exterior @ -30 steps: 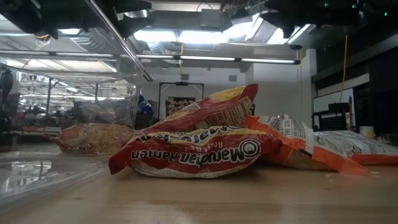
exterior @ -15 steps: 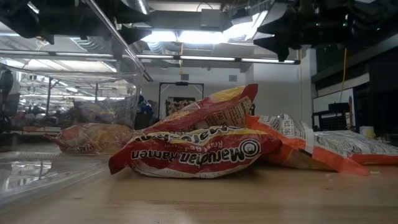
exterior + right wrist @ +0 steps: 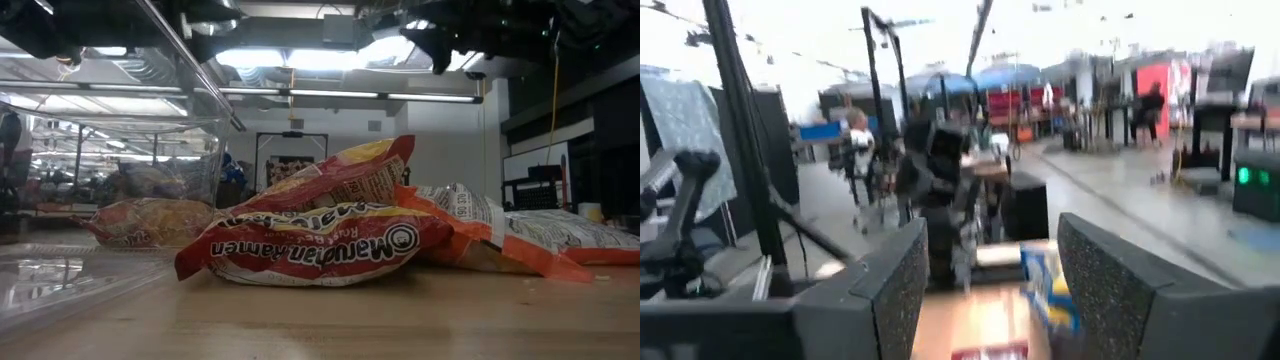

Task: Sort Maruchan noodles
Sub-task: Put the red noodle pack into the left transparent bin

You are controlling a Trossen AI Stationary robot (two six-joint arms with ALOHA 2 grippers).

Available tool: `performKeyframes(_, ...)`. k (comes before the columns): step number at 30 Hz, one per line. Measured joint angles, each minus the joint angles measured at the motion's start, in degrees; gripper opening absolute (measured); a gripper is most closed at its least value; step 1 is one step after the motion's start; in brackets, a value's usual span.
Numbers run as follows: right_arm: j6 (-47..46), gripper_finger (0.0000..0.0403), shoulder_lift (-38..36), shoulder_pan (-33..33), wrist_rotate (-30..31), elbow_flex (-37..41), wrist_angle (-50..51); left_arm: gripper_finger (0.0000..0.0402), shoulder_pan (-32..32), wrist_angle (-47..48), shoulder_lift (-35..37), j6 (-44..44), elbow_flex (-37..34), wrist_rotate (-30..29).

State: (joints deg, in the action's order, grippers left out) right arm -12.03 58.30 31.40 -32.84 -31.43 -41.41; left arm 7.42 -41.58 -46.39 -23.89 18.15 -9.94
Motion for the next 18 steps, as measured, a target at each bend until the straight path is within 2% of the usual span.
performKeyframes(4, -0.14, 0.0211, -1.90, 1.55, -2.70, -2.07, -0.24, 0.0173, -0.02, -2.22, 0.02, 0.01, 0.02, 0.03)
performKeyframes(11, -0.18, 0.0211, -7.34, 5.55, -2.30, -3.59, 0.07, 0.0173, -0.83, -0.36, 0.00, -0.07, 0.02, -1.22)
performKeyframes(18, -0.56, 0.0211, -14.91, 11.61, -1.28, -3.55, 6.97, 0.0173, -3.22, -0.32, 0.00, 2.01, 0.02, -5.54)
